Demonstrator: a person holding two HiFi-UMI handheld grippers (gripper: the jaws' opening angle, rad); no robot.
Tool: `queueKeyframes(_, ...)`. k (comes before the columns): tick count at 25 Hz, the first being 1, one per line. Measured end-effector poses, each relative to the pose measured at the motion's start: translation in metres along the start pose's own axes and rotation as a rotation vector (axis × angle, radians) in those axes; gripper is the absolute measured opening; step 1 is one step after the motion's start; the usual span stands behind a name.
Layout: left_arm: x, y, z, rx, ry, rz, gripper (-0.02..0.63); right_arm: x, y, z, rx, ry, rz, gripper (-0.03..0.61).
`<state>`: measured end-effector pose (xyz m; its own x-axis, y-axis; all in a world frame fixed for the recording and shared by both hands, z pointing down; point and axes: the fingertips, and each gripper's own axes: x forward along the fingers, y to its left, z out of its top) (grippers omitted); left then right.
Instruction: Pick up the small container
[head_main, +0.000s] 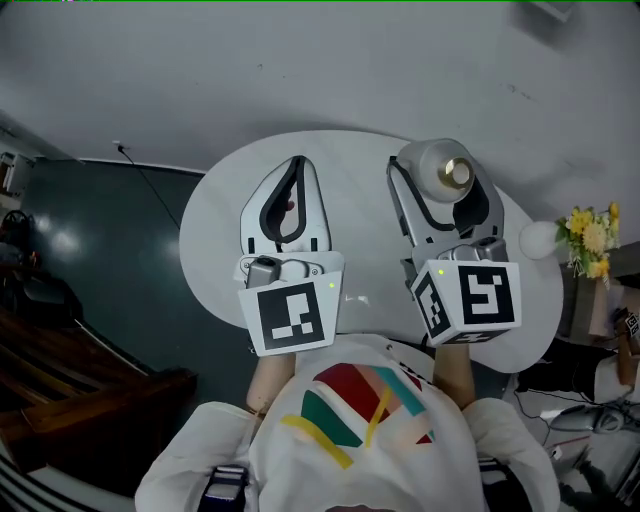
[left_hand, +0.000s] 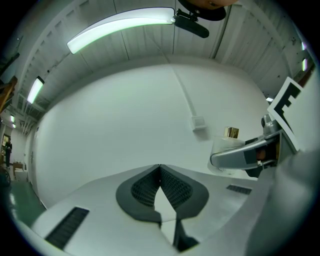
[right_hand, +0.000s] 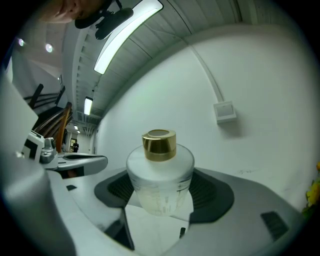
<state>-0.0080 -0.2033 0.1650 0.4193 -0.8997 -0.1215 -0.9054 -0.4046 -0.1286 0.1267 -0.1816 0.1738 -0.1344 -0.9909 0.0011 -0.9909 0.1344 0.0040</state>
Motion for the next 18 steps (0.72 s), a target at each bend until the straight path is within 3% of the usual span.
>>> queueKeyframes(3,-0.012,-0.011,-0.005,0.043,0.018,-0.013,0.018,-0.019,0.001,-0.013,-0.020,0.031,-0.010,0.339)
queueKeyframes(18,-0.024,-0.042,-0.004,0.028,-0.001,-0.070,0.018,-0.054,0.004,-0.045,-0.044,0.086,0.016,0.341)
